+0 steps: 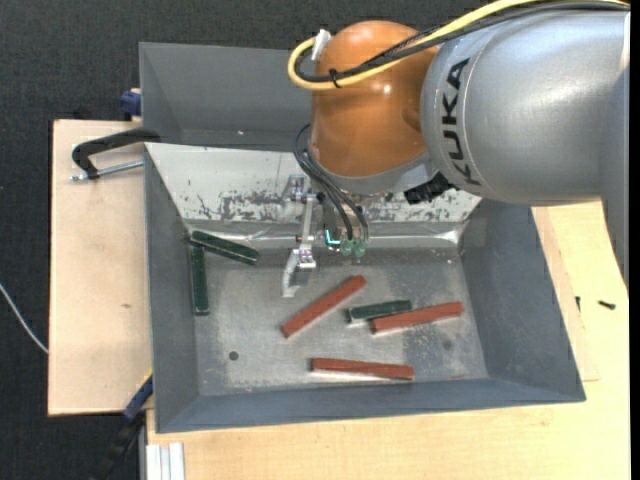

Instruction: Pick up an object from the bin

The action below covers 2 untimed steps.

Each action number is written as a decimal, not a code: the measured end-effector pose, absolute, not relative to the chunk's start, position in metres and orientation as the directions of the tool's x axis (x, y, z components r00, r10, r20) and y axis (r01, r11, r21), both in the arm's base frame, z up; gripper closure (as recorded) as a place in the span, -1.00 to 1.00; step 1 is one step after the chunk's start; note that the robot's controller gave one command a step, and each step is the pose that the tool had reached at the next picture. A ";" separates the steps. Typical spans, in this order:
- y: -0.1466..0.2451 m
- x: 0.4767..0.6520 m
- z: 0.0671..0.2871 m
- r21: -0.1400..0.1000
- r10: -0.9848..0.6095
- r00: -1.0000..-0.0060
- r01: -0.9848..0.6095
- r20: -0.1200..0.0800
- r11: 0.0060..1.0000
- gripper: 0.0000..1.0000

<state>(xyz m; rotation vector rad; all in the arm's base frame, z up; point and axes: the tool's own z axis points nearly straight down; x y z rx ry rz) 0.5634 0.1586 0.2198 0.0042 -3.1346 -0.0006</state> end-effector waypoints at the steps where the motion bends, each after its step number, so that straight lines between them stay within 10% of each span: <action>1: 0.158 0.565 0.224 0.002 -0.001 -1.000 -0.001 -0.001 1.000 -1.00; 2: 0.141 0.559 0.189 0.003 -0.065 -0.998 -0.066 -0.007 0.998 -1.00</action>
Offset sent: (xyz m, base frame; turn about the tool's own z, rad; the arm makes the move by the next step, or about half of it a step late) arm -0.0238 -0.0619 -0.1178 -0.1963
